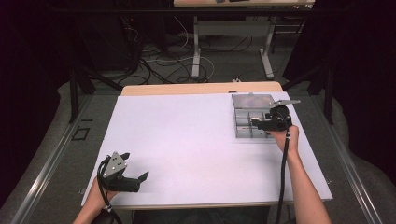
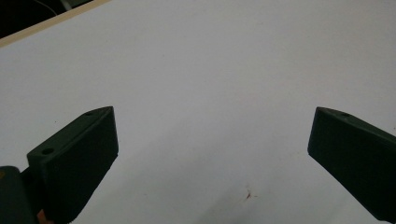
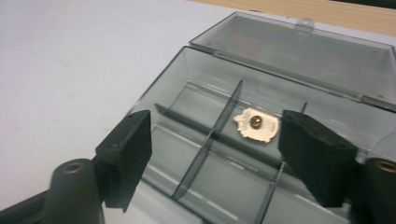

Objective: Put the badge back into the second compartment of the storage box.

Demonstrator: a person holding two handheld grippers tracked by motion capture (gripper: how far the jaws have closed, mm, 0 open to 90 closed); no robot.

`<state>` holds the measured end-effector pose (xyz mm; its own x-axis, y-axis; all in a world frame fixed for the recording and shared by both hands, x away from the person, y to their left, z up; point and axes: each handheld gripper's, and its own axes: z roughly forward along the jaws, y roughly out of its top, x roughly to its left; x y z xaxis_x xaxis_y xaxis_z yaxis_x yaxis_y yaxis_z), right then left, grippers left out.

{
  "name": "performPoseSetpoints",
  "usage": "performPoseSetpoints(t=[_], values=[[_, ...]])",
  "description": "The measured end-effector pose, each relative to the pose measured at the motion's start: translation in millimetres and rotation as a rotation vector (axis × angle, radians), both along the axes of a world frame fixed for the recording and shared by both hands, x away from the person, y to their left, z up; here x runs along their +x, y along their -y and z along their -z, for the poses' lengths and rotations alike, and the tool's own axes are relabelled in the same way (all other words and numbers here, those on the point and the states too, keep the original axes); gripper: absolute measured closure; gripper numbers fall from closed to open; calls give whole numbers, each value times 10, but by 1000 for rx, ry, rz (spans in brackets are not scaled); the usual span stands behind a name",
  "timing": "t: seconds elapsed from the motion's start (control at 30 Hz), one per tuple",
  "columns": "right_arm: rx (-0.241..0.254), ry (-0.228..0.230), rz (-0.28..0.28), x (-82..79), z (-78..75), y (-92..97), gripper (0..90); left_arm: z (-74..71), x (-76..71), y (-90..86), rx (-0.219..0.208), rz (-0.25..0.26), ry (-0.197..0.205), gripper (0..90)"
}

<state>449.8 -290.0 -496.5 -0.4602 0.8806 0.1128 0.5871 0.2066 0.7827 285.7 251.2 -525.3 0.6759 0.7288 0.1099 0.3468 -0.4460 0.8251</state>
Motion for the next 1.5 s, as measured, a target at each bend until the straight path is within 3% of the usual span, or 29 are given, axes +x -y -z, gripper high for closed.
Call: performPoseSetpoints(t=[0.3,0.4,0.57,0.73,0.9,1.13,1.37,1.5], values=[[-13,-29,-104,-232,-65,-100,99,-3,-4,-4,1,-1,4,19],[-11,-15,-131,-325,-80,-132,63,-3,-3,-4,2,-3,6,19],[-15,-37,-182,-553,-73,-241,0,-7,-8,-7,8,-4,10,19],[-12,-7,-232,-823,-100,-328,0,-5,-8,-14,5,0,10,19],[-55,-3,-279,-1044,-66,-422,0,-2,-13,-3,7,-4,10,19],[-77,-4,-304,-1246,38,-490,0,-1,-15,-5,7,-5,9,19],[-83,19,-305,-1432,77,-452,0,-3,-16,-5,13,-3,4,19],[-94,7,-313,-1525,135,-443,0,1,-14,-3,13,-1,1,19]])
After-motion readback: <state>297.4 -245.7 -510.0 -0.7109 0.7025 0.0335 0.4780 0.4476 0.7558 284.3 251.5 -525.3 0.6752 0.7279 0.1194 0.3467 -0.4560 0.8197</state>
